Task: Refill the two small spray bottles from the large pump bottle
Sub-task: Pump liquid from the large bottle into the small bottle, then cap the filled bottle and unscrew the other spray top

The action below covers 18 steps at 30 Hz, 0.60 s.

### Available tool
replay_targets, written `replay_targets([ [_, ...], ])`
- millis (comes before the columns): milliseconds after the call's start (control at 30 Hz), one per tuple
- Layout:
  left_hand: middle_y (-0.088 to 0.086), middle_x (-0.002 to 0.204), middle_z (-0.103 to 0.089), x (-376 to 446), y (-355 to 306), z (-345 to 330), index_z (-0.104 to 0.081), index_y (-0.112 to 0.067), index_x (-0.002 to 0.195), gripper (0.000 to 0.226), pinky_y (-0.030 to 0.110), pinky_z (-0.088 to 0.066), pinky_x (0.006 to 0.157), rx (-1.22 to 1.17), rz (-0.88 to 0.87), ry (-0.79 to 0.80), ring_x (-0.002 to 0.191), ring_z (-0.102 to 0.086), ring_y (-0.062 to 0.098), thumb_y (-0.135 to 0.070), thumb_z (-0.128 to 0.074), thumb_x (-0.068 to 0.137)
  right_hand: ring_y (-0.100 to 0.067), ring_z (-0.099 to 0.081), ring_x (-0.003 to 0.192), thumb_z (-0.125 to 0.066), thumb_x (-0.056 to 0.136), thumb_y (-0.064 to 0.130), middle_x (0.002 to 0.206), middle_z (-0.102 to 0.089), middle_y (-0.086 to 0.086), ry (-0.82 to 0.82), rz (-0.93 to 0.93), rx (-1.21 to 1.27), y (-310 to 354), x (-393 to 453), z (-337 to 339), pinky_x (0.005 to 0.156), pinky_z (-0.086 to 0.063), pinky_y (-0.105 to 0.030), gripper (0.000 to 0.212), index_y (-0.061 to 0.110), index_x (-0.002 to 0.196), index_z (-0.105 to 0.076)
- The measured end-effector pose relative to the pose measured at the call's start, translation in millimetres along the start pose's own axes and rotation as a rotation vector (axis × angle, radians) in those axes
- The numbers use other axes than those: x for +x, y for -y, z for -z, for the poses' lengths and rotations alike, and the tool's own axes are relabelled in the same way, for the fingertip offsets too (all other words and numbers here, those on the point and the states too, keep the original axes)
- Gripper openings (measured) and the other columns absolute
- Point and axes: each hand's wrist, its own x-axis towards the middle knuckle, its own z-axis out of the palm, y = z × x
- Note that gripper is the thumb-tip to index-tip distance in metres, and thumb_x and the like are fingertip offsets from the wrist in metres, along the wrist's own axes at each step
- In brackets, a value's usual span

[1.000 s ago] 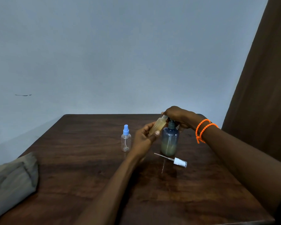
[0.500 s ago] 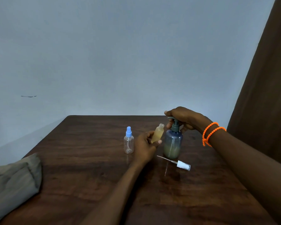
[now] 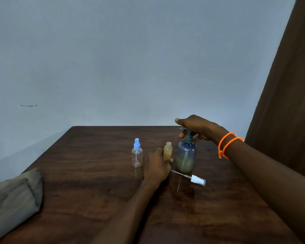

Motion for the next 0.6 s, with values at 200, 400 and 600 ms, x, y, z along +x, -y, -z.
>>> replay_targets([
  [200, 0.000, 0.096, -0.073, -4.7, -1.2, 3.4, -0.066, -0.017, 0.107, 0.043, 0.041, -0.057, 0.080, -0.059, 0.056, -0.020, 0.090, -0.068, 0.019, -0.041, -0.078, 0.073, -0.025, -0.068, 0.083, -0.033, 0.092, 0.077, 0.088, -0.079, -0.008, 0.001, 0.061, 0.005, 3.0, -6.8, 6.2, 0.086, -0.054, -0.044, 0.076, 0.010, 0.091, -0.069],
  [400, -0.004, 0.105, -0.067, -32.3, -27.2, 29.6, -0.062, -0.016, 0.121, 0.048, 0.026, -0.048, 0.080, -0.141, 0.072, -0.152, 0.094, -0.061, 0.011, -0.032, -0.077, 0.079, -0.024, -0.067, 0.076, -0.032, 0.095, 0.073, 0.077, -0.073, -0.011, -0.391, 0.379, -0.279, 22.5, -17.1, 20.1, 0.077, -0.053, -0.037, 0.080, 0.001, 0.076, -0.062],
  [600, -0.008, 0.104, -0.061, -38.4, -4.6, 90.9, -0.061, -0.025, 0.105, 0.040, 0.028, -0.046, 0.075, -0.048, -0.033, -0.483, 0.096, -0.057, 0.012, -0.045, -0.081, 0.076, -0.021, -0.057, 0.067, -0.061, 0.091, 0.048, 0.065, -0.057, 0.005, -0.601, 0.883, -0.312, 62.9, -36.7, -24.6, 0.062, -0.044, -0.033, 0.035, 0.019, 0.075, -0.051],
])
